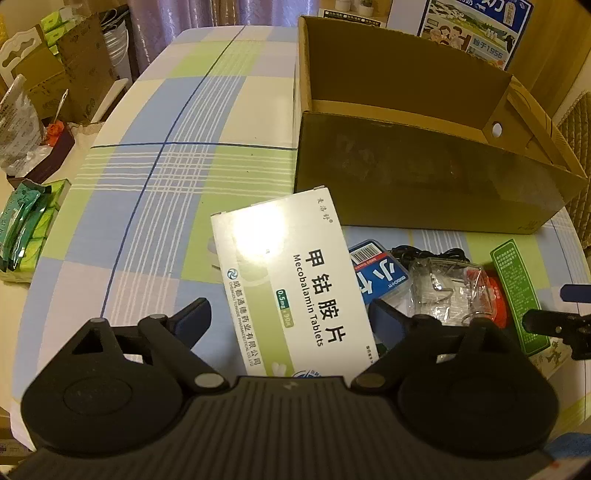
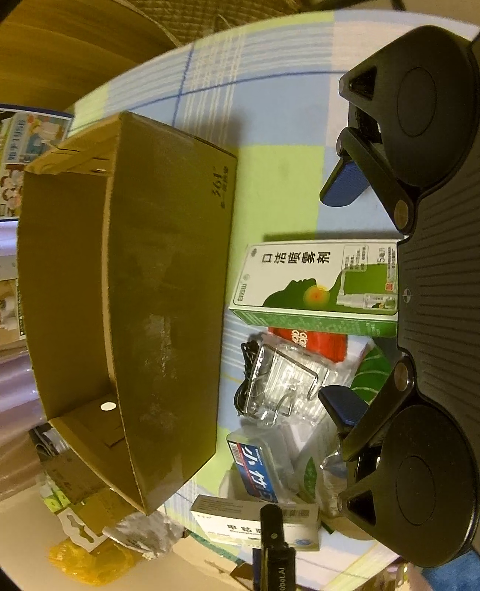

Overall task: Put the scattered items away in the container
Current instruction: 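Grasp the white mecobalamin box with the left gripper while the right grasps the green spray box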

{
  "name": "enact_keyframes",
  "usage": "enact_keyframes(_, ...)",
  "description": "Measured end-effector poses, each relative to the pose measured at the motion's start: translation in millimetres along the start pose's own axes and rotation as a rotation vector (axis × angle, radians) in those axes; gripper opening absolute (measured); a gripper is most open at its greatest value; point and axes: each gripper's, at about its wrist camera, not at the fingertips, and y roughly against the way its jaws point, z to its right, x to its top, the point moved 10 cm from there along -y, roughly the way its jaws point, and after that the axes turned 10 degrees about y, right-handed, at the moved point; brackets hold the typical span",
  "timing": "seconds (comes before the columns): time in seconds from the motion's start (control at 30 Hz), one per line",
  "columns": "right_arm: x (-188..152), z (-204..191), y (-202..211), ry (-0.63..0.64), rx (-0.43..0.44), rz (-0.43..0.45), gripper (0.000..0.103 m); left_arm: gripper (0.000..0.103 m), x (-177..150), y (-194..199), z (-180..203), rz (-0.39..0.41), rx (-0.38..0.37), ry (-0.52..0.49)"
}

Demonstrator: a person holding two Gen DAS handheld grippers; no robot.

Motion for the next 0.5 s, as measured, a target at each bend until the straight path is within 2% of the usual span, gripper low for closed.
enact_keyframes(0.17, 0, 5, -5, -0.026, 0.016, -0.004, 0.1, 0.079, 0, 0, 2, 0.003, -0.001, -0.01)
enact_keyframes(0.3, -1, 8, -9, -0.055, 0.047, -0.015, 0.091, 0.075, 0, -1, 3, 0.001, -0.002, -0.016)
enact_keyframes(0.5, -4, 15, -15, -0.101, 0.076, -0.028, 0.085, 0.076, 0, -2, 4, 0.011, 0.002, -0.027)
